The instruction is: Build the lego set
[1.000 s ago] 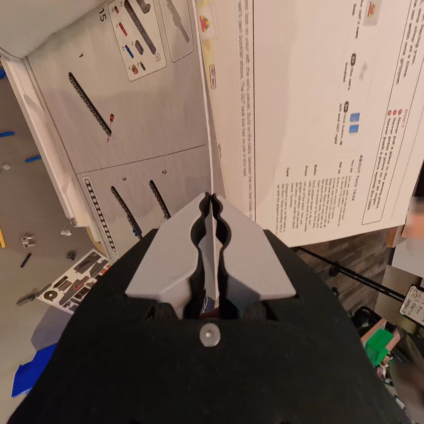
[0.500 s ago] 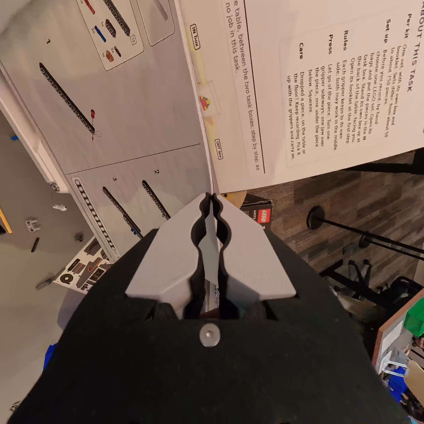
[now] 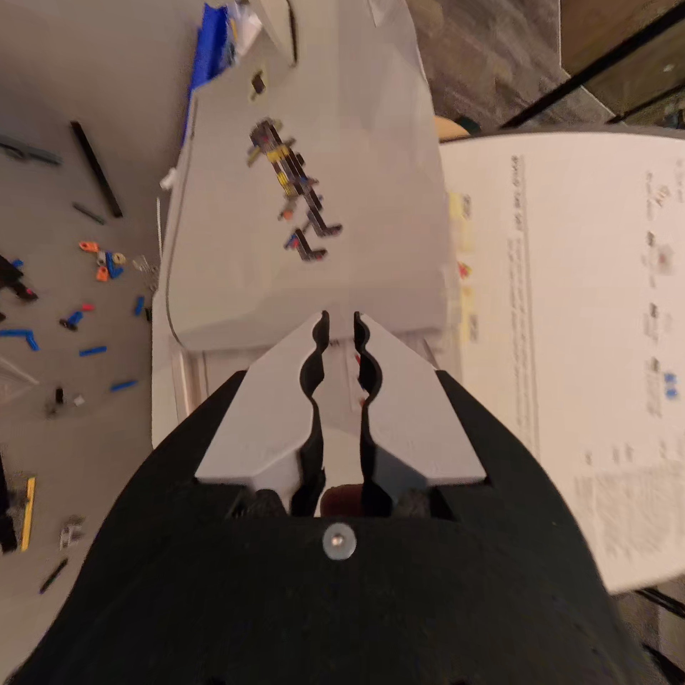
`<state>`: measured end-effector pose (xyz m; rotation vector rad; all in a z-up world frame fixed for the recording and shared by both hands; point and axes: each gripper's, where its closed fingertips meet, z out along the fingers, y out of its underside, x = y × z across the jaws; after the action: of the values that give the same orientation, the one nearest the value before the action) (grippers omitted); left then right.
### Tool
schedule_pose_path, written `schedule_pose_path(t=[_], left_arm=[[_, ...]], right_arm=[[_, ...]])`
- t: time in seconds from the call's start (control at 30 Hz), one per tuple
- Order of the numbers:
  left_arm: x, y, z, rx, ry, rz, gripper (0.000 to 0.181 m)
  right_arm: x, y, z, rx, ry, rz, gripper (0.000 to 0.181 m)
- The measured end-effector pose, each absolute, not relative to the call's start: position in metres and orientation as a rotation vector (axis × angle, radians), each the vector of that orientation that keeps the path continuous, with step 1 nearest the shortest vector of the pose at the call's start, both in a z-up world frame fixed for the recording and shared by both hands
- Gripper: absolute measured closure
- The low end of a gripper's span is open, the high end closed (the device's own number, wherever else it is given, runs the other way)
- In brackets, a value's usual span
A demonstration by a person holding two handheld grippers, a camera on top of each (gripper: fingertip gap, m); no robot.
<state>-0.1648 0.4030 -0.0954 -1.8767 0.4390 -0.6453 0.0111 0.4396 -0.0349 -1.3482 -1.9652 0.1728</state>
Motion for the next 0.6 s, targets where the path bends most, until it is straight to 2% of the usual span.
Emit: schedule_pose_path(t=[0.03,0.13,0.33,0.37,0.5,0.6], left_arm=[[-0.167,0.402,-0.095,-1.869,0.434,-0.656,0.180],[-0.176,0.402,-0.096,-1.877,0.435,-0.651,0.177],[-0.179,0.406,-0.065,-1.749,0.439,-0.720,0.155],[-0.178,0.409,-0.065,-1.754,0.446,-0.710,0.156],[-0.184,0.423,-0.064,-1.751,0.415,-0.709,0.181],[-0.193,0.430,-0.062,-1.744,0.376,-0.721,0.181]], right_arm=[[0.003,0.438,-0.041,-1.340,-1.959,0.182,0.174],[-0.007,0.438,-0.058,-1.336,-1.967,0.164,0.180],[-0.017,0.436,-0.067,-1.352,-1.966,0.184,0.181],[-0.018,0.436,-0.069,-1.355,-1.971,0.179,0.181],[-0.022,0.437,-0.074,-1.362,-1.983,0.171,0.181],[-0.024,0.437,-0.075,-1.367,-1.976,0.184,0.181]])
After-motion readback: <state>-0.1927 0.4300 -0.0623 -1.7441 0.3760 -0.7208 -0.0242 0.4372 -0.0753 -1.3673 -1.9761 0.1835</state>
